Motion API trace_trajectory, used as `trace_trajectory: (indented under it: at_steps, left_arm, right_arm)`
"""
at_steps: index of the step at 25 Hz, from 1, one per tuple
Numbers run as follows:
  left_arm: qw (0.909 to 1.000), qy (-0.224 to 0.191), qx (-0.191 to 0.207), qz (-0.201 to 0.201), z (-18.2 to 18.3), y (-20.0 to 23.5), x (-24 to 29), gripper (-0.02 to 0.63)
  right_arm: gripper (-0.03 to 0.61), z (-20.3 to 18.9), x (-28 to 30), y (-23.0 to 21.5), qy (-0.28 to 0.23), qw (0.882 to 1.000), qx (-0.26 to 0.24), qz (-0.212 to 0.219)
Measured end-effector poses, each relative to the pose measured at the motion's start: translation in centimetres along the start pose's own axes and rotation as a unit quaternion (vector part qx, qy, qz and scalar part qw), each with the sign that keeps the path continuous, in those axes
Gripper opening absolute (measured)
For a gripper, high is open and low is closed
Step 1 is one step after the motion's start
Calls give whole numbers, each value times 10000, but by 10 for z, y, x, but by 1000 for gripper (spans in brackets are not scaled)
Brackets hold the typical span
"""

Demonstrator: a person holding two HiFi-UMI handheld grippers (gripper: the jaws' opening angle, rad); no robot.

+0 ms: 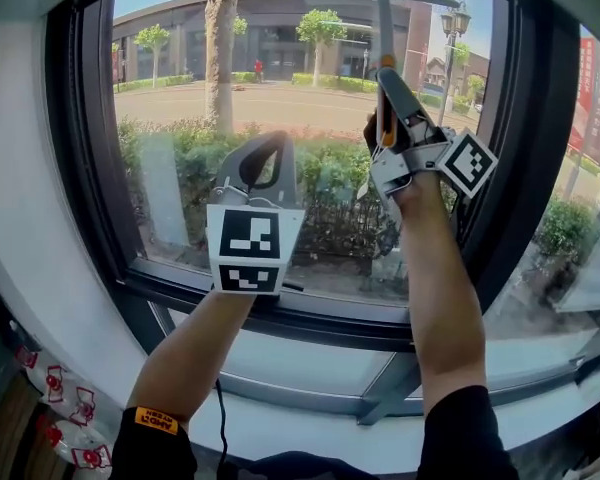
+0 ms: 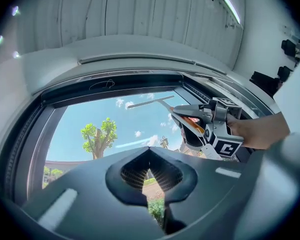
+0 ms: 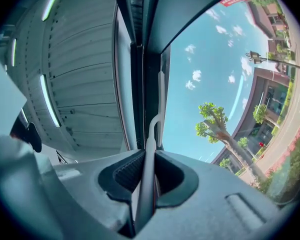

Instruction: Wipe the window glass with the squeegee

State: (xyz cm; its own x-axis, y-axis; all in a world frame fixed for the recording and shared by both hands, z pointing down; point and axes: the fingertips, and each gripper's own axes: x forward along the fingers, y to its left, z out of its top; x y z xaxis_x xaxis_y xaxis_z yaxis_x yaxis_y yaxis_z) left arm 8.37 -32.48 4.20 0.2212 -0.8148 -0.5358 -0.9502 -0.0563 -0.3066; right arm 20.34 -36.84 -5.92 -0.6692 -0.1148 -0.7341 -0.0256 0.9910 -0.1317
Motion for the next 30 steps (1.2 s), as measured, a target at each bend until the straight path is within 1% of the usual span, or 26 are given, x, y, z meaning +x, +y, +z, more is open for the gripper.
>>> trace_trajectory:
  at_steps: [3,7,10,13,17,21,24,27,30]
  left_arm:
    - [10000,18,1,24,-5,2,-8,8]
    - [9996,207,-137,117,-36,3,-30,8]
    - [9987,380,-314,146,-66,-4,-55,8]
    - [9963,592,-600,189,-103,-17,-85,5]
    - [9929,983,-648,165,-144,-39,-112,5]
    - [9888,1225,-808,274,-163,-48,-130,5]
    - [9853,1431,-899,258,-181,-54,-138,5]
    - [9829,1576,-898,317,-195,-52,-146,5]
    - [9817,1646,-877,379,-198,-49,-152,5]
  right_arm:
    - [44,1,-2,-1,-14,10000,41,55]
    - [44,-15,-20,-1,-59,9997,203,103]
    - [44,-39,-47,-1,-82,9990,432,86]
    - [46,-67,-79,-2,-24,9981,616,-26]
    - [46,-109,-129,-2,87,9964,799,-274]
    - [48,-149,-182,1,145,9924,1051,-616]
    - [48,-164,-215,-2,161,9903,1104,-829]
    - [48,-172,-224,-4,230,9900,1101,-848]
    - [48,-173,-225,-4,275,9897,1120,-847]
